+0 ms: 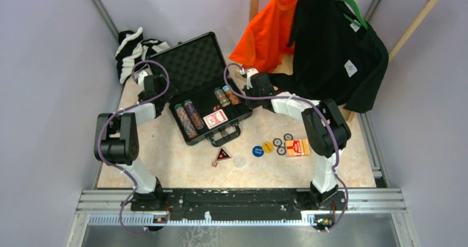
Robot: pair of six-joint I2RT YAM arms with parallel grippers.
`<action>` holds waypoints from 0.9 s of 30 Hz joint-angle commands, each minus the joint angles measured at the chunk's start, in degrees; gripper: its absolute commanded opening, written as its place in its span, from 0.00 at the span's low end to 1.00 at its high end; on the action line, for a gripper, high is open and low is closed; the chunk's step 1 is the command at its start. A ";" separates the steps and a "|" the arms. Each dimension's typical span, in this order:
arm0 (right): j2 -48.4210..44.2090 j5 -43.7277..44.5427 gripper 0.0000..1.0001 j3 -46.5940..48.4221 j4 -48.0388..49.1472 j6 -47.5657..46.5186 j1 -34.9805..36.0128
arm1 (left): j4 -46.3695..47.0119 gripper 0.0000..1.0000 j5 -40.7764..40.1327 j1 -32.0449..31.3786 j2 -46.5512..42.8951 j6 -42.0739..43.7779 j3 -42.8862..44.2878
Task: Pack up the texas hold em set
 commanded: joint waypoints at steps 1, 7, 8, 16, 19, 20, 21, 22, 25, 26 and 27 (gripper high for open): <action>-5.15 -1.36 0.00 -3.98 -3.94 2.50 0.51 | 0.95 1.00 -1.19 0.80 0.76 0.31 1.18; -8.22 -1.49 0.00 -7.36 -4.80 3.77 2.21 | 1.02 1.00 -0.07 0.73 0.25 -0.02 0.47; -8.78 -1.49 0.00 -7.91 -4.80 4.11 2.52 | 1.02 1.00 -0.03 0.78 0.25 -0.10 0.42; -10.65 -1.10 0.00 -11.46 -4.06 6.35 6.50 | 1.34 1.00 1.52 0.80 0.03 -0.73 -0.22; -10.58 -0.27 0.00 -11.03 -4.29 6.49 6.59 | 1.22 1.00 1.87 0.64 -0.37 -0.20 -0.24; -10.80 0.29 0.01 -10.73 -4.61 6.57 6.57 | 1.00 1.00 1.54 0.54 -0.86 -0.25 -0.42; -11.34 0.62 0.08 -10.12 -5.06 6.54 6.56 | 0.93 1.00 1.20 0.38 -1.65 -0.31 -0.91; -12.07 0.73 0.17 -9.75 -5.49 6.58 6.59 | 1.38 1.00 0.61 0.30 -2.75 -0.26 -1.57; -15.41 0.81 0.37 -8.84 -6.21 6.38 6.59 | 2.67 1.00 -3.27 -0.81 -7.23 0.59 -3.95; -16.77 0.90 0.38 -8.48 -6.58 6.36 6.61 | 3.03 1.00 -5.11 -1.42 -8.77 1.39 -4.72; -17.71 0.99 0.38 -8.09 -6.98 6.36 6.60 | 3.15 1.00 -6.93 -1.98 -10.32 1.96 -5.21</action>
